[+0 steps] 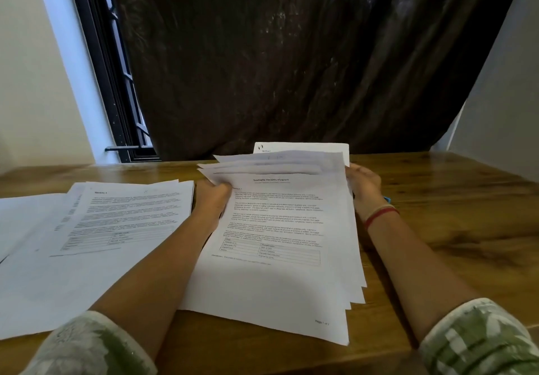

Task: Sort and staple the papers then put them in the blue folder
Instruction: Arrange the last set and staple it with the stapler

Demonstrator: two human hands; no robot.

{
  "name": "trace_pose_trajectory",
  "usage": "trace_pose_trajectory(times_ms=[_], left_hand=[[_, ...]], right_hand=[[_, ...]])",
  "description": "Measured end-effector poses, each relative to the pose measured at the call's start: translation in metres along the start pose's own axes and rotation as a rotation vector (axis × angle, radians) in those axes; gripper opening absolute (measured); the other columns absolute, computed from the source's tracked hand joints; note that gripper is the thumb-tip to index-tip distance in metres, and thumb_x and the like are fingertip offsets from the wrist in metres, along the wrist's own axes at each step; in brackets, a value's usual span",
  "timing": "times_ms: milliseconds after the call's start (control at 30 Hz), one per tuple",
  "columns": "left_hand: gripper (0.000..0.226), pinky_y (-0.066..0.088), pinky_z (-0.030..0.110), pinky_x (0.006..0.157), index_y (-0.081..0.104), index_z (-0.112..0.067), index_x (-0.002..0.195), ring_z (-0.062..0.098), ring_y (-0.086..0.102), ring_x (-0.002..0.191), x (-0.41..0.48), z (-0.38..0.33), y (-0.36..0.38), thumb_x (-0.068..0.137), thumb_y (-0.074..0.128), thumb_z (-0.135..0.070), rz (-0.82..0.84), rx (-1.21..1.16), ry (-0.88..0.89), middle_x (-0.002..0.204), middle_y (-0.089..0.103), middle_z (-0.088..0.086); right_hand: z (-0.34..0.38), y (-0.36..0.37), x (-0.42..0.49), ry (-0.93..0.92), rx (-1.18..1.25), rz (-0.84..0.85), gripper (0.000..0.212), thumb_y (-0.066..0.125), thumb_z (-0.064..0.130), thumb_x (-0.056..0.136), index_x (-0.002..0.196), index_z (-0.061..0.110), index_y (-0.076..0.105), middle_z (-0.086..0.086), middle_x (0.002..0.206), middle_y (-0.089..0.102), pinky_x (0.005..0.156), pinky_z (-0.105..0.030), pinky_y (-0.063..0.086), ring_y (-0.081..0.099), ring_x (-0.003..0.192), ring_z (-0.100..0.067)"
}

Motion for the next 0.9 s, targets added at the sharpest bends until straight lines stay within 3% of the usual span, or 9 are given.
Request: trace_pose_trajectory(times_ms=[100, 233, 300, 400, 500, 600, 733, 900], left_hand=[[0.016, 0.043, 0.016, 0.056, 0.055, -0.013, 0.109, 0.013, 0.057, 0.070, 0.000, -0.001, 0.000, 0.094, 0.060, -0.018, 0.025, -0.043, 0.009, 0.084, 0.061, -0.001], [0.007, 0.048, 0.025, 0.061, 0.056, -0.012, 0.099, 0.016, 0.058, 0.070, 0.001, 0.001, 0.001, 0.093, 0.060, -0.015, 0.082, -0.096, -0.028, 0.087, 0.062, 0.005], [0.020, 0.055, 0.036, 0.073, 0.058, -0.010, 0.106, 0.018, 0.059, 0.074, 0.001, 0.000, 0.001, 0.089, 0.063, -0.018, 0.099, -0.134, -0.003, 0.091, 0.064, 0.007], [0.046, 0.052, 0.048, 0.087, 0.057, -0.007, 0.115, 0.026, 0.062, 0.082, -0.001, 0.002, 0.002, 0.076, 0.066, -0.030, 0.125, -0.152, -0.006, 0.102, 0.065, 0.014], [0.029, 0.053, 0.034, 0.072, 0.056, -0.003, 0.114, 0.016, 0.056, 0.071, -0.002, 0.000, -0.001, 0.088, 0.060, -0.013, 0.057, -0.075, -0.014, 0.093, 0.062, 0.007], [0.017, 0.044, 0.019, 0.056, 0.055, -0.009, 0.109, 0.012, 0.057, 0.069, 0.001, 0.003, 0.003, 0.094, 0.060, -0.014, 0.098, -0.032, 0.008, 0.080, 0.059, 0.000], [0.026, 0.043, 0.020, 0.059, 0.054, -0.008, 0.120, 0.012, 0.057, 0.076, 0.003, 0.003, 0.005, 0.094, 0.058, -0.011, 0.093, -0.034, 0.029, 0.086, 0.059, -0.001], [0.020, 0.038, 0.017, 0.053, 0.054, -0.007, 0.115, 0.010, 0.054, 0.069, 0.000, 0.003, 0.007, 0.096, 0.056, -0.010, 0.078, -0.011, 0.027, 0.079, 0.055, -0.003]], right_hand=[[0.006, 0.003, -0.001, -0.036, -0.079, 0.042, 0.014, 0.069, 0.018, 0.088, 0.078, 0.023, 0.060, -0.006, 0.093, 0.066, 0.094, -0.042, 0.054, 0.065, 0.097, -0.029], [0.008, 0.002, 0.000, -0.094, -0.003, 0.034, 0.014, 0.066, 0.015, 0.090, 0.079, 0.022, 0.061, -0.001, 0.082, 0.065, 0.081, -0.033, 0.057, 0.064, 0.088, -0.025], [0.008, 0.002, -0.005, -0.077, 0.041, 0.049, 0.008, 0.070, 0.017, 0.087, 0.085, 0.022, 0.065, -0.001, 0.085, 0.069, 0.083, -0.038, 0.058, 0.068, 0.086, -0.024], [0.014, 0.009, -0.012, -0.091, 0.142, 0.152, 0.013, 0.072, 0.022, 0.086, 0.098, 0.021, 0.069, -0.001, 0.096, 0.073, 0.085, -0.043, 0.057, 0.070, 0.087, -0.023], [0.024, 0.017, -0.019, -0.155, 0.195, 0.378, 0.030, 0.073, 0.034, 0.079, 0.106, 0.021, 0.068, -0.003, 0.105, 0.073, 0.086, -0.045, 0.055, 0.070, 0.097, -0.025], [0.028, 0.023, -0.027, -0.166, 0.252, 0.532, 0.024, 0.069, 0.033, 0.080, 0.101, 0.021, 0.069, -0.005, 0.104, 0.074, 0.081, -0.044, 0.056, 0.071, 0.096, -0.025], [0.029, 0.025, -0.028, -0.147, 0.281, 0.566, 0.012, 0.063, 0.027, 0.090, 0.097, 0.022, 0.070, -0.008, 0.105, 0.073, 0.083, -0.047, 0.054, 0.071, 0.095, -0.028], [0.025, 0.025, -0.027, -0.116, 0.278, 0.567, 0.020, 0.063, 0.033, 0.090, 0.104, 0.022, 0.071, -0.008, 0.109, 0.072, 0.089, -0.047, 0.051, 0.068, 0.101, -0.031]])
Point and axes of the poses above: each hand's wrist, its own x-axis towards the middle knuckle, its own y-axis out of the palm, z = x × y, the point moved 6 cm from there along x, towards the middle knuckle
